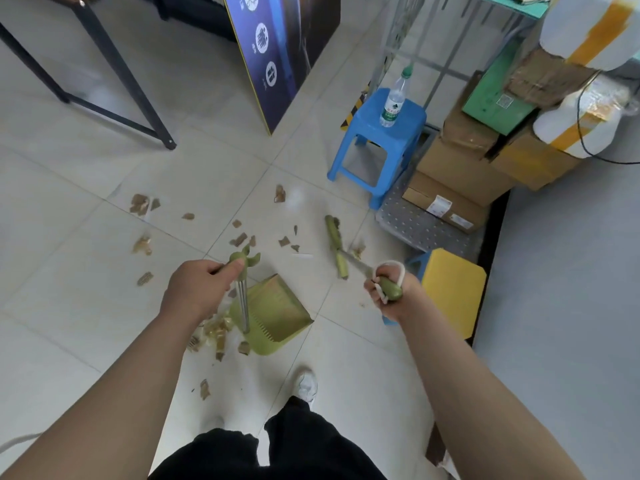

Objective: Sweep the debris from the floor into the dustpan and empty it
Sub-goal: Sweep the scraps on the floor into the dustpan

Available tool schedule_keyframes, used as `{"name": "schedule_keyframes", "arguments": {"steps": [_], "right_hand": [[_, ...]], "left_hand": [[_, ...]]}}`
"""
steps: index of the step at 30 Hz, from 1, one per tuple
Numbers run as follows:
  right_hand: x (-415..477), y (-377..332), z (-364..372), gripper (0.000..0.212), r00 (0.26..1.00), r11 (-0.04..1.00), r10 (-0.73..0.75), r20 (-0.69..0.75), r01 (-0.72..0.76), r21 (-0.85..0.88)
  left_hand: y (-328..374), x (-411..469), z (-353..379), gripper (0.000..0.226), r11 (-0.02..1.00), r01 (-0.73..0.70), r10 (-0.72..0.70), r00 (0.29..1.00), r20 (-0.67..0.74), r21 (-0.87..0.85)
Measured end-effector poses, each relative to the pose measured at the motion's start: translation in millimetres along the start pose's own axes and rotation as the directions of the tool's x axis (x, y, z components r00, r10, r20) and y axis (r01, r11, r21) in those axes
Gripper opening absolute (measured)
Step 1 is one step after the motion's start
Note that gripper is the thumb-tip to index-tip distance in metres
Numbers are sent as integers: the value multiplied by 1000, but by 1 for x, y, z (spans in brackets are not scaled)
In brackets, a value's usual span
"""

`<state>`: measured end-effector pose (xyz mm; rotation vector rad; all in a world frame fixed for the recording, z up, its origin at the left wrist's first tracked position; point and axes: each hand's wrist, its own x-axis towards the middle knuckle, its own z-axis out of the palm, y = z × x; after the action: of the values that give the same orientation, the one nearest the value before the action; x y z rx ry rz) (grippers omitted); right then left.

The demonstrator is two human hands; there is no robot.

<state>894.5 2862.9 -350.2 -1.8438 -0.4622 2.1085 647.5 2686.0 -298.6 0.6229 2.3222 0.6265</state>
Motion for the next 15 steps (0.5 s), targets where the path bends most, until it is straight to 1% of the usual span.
{"name": "schedule_keyframes", "arguments": {"steps": [3,5,10,15], "right_hand": [[11,-26,-11,20,995,997,-44,-88,38,-62],[22,-39,-16,19,991,994,-65,-116,53,-97],[52,-46,-14,18,990,995,-47,-131,35,-92],[67,-19,13,20,997,993,22,-68,-29,-111]], "left_hand": [[3,3,5,63,1000,9,-10,1000,-19,-25],[5,6,8,60,999,5,-6,1000,-27,-37],[2,16,12,69,998,1,-4,999,-52,-70],[-4,20,10,62,996,-2,-6,996,-86,-86]]}}
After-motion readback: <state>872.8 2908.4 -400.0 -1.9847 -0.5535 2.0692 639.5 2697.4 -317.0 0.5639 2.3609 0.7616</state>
